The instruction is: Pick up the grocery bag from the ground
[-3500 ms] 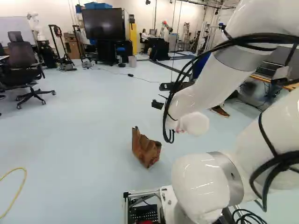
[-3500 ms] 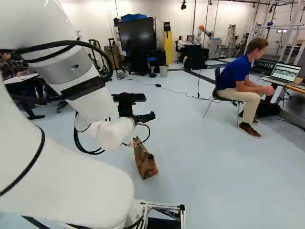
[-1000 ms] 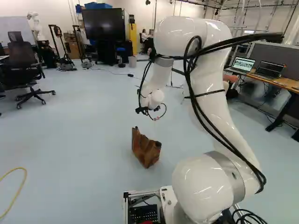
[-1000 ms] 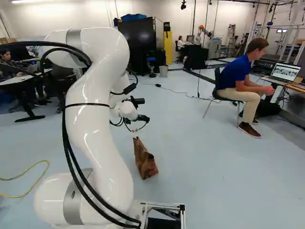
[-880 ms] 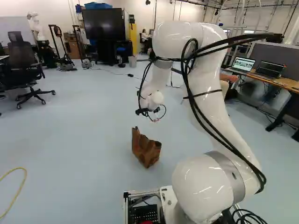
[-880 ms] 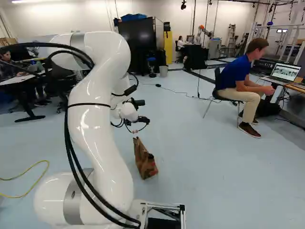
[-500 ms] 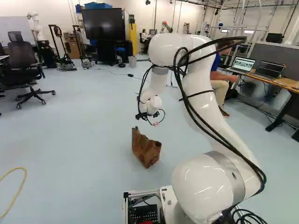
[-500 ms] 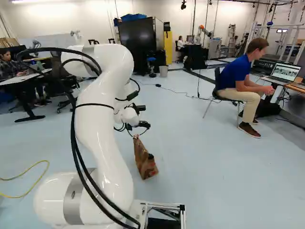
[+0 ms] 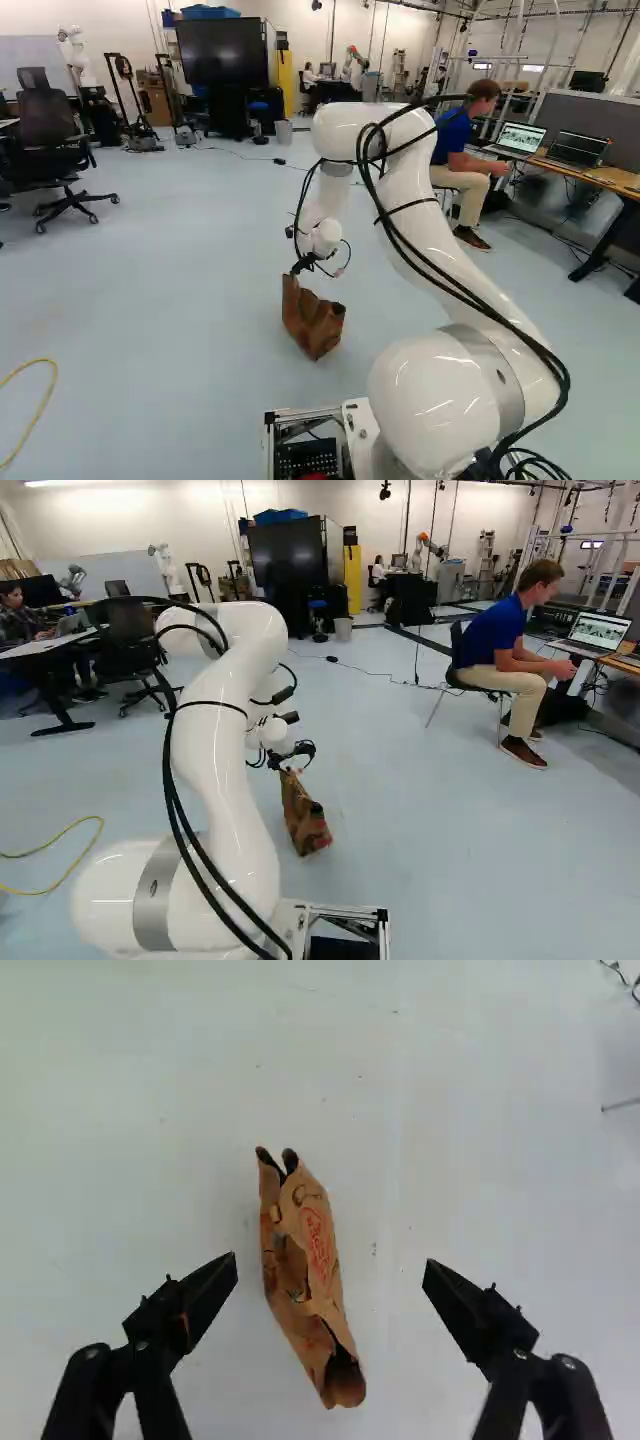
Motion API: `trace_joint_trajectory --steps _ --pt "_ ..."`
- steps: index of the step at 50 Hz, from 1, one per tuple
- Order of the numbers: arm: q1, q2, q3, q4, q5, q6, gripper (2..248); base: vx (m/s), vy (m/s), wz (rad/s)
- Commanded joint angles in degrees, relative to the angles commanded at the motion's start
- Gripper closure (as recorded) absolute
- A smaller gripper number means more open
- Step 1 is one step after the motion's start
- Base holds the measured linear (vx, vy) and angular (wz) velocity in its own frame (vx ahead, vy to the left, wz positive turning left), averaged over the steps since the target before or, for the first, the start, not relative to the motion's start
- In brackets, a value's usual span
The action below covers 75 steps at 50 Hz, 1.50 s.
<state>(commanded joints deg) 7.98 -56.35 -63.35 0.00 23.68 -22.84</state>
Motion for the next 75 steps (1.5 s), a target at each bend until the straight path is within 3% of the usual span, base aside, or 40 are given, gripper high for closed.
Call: trace_joint_trajectory --steps 13,75 --pt "0.00 -4.87 -3.36 0.00 0.00 -2.29 3 0.000 0.000 0.000" --pt "0.00 -28.82 -23.06 0.00 0.00 -2.38 3 0.000 0.000 0.000"
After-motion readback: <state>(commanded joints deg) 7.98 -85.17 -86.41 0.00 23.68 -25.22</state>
